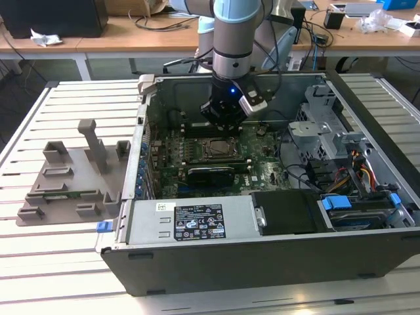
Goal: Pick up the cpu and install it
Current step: 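Install the first cpu locking lever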
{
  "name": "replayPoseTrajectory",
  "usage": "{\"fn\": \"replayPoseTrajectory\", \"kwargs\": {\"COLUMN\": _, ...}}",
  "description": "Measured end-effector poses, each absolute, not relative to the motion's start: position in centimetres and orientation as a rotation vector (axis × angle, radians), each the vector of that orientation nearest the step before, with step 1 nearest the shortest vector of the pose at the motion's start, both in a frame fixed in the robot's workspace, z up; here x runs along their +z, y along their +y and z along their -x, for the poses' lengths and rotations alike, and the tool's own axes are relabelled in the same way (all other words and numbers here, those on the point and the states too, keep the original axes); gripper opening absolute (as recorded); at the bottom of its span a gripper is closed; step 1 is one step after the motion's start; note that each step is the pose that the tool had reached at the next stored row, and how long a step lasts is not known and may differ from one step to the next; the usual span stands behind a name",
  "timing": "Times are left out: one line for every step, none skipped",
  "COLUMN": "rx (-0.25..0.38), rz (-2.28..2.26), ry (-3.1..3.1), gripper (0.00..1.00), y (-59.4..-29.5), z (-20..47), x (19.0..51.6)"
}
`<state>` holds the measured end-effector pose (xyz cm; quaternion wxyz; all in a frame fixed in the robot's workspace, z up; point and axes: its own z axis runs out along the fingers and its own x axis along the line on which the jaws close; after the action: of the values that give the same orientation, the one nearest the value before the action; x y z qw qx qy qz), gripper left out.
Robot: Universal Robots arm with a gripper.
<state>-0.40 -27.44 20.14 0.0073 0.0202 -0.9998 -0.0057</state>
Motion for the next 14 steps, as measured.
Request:
{"fn": "replayPoseTrajectory", "kwargs": {"rx": -0.02, "rz": -0.063, "ry": -3.127, "gripper": 0.11, "y": -27.4, "z": 0.4, "x": 20.2}}
{"fn": "replayPoseTrajectory", "kwargs": {"rx": -0.02, "rz": -0.063, "ry": -3.127, "gripper": 0.11, "y": -27.4, "z": 0.4, "x": 20.4}}
{"fn": "replayPoseTrajectory", "kwargs": {"rx": -0.019, "rz": -0.063, "ry": -3.127, "gripper": 0.11, "y": -27.4, "z": 0.4, "x": 20.9}}
{"fn": "replayPoseTrajectory", "kwargs": {"rx": -0.019, "rz": -0.064, "ry": -3.127, "gripper": 0.11, "y": -27.4, "z": 0.4, "x": 21.3}}
{"fn": "replayPoseTrajectory", "kwargs": {"rx": -0.018, "rz": -0.064, "ry": -3.127, "gripper": 0.11, "y": -27.5, "z": 0.4, "x": 21.6}}
{"fn": "replayPoseTrajectory", "kwargs": {"rx": -0.016, "rz": -0.064, "ry": -3.128, "gripper": 0.11, "y": -27.6, "z": 0.4, "x": 21.7}}
{"fn": "replayPoseTrajectory", "kwargs": {"rx": -0.014, "rz": -0.063, "ry": -3.128, "gripper": 0.11, "y": -27.8, "z": 0.4, "x": 21.8}}
{"fn": "replayPoseTrajectory", "kwargs": {"rx": -0.01, "rz": -0.063, "ry": -3.128, "gripper": 0.11, "y": -28.0, "z": 0.4, "x": 21.8}}
{"fn": "replayPoseTrajectory", "kwargs": {"rx": -0.007, "rz": -0.063, "ry": -3.127, "gripper": 0.11, "y": -28.4, "z": 0.4, "x": 21.8}}
{"fn": "replayPoseTrajectory", "kwargs": {"rx": -0.005, "rz": -0.063, "ry": -3.127, "gripper": 0.11, "y": -28.5, "z": 0.4, "x": 21.8}}
{"fn": "replayPoseTrajectory", "kwargs": {"rx": -0.004, "rz": -0.064, "ry": -3.127, "gripper": 0.11, "y": -28.8, "z": 0.4, "x": 21.8}}
{"fn": "replayPoseTrajectory", "kwargs": {"rx": -0.004, "rz": -0.064, "ry": -3.127, "gripper": 0.11, "y": -29.0, "z": 0.4, "x": 21.8}}
{"fn": "replayPoseTrajectory", "kwargs": {"rx": -0.004, "rz": -0.064, "ry": -3.127, "gripper": 0.11, "y": -29.2, "z": 0.4, "x": 21.8}}
{"fn": "replayPoseTrajectory", "kwargs": {"rx": -0.003, "rz": -0.063, "ry": -3.127, "gripper": 0.11, "y": -29.4, "z": 0.4, "x": 21.8}}
